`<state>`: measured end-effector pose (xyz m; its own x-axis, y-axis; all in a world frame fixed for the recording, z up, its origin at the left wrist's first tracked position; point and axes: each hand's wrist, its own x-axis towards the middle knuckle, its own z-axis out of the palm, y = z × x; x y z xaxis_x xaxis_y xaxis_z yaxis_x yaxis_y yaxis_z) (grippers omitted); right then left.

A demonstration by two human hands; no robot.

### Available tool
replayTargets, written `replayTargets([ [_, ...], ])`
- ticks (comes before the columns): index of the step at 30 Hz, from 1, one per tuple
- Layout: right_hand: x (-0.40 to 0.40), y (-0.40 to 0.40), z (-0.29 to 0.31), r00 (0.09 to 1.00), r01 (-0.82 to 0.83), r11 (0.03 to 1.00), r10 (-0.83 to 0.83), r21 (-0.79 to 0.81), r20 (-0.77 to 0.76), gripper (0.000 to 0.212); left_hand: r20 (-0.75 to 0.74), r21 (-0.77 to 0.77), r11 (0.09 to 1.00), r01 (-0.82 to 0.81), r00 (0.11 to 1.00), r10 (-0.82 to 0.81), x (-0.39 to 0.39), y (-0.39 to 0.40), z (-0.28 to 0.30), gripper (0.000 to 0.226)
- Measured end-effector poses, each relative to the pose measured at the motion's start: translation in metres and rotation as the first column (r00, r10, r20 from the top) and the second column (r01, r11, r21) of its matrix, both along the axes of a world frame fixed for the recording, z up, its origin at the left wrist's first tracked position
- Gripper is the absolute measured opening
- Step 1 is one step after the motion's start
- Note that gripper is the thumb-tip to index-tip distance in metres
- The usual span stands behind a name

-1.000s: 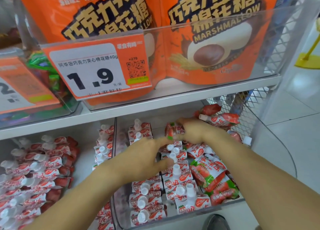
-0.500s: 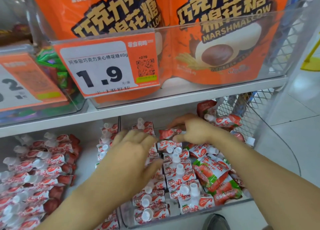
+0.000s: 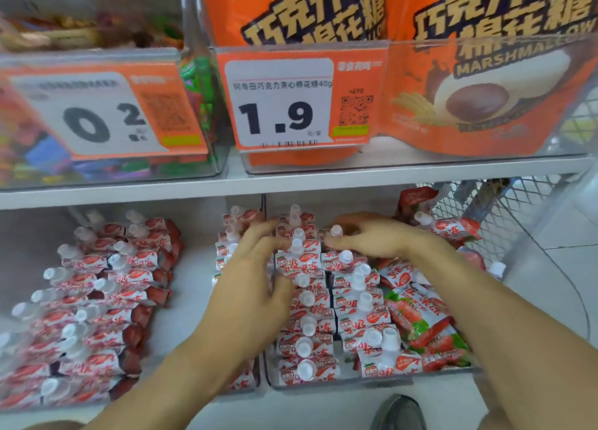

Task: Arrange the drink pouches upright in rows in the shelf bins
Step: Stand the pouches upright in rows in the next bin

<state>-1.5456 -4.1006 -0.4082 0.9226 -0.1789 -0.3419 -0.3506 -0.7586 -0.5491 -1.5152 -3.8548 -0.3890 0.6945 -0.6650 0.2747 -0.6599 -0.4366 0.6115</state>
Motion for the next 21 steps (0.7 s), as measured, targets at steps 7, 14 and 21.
replayTargets([
  [7,-0.011,0.005,0.019,0.973,0.113,0.959,-0.055,0.258,-0.224,0.028,-0.012,-0.036,0.999,-0.036,0.999,0.036,0.002,-0.003,-0.002,0.031],
  [14,-0.008,0.018,0.025,0.984,0.009,1.000,-0.012,-0.014,-0.176,0.040,-0.005,-0.021,0.999,-0.046,0.999,0.045,0.001,-0.004,0.000,0.025],
  [21,-0.018,0.017,0.022,0.992,0.085,0.989,-0.073,0.120,-0.101,0.040,-0.006,-0.009,0.997,-0.071,0.997,0.071,-0.002,-0.005,0.003,0.022],
])
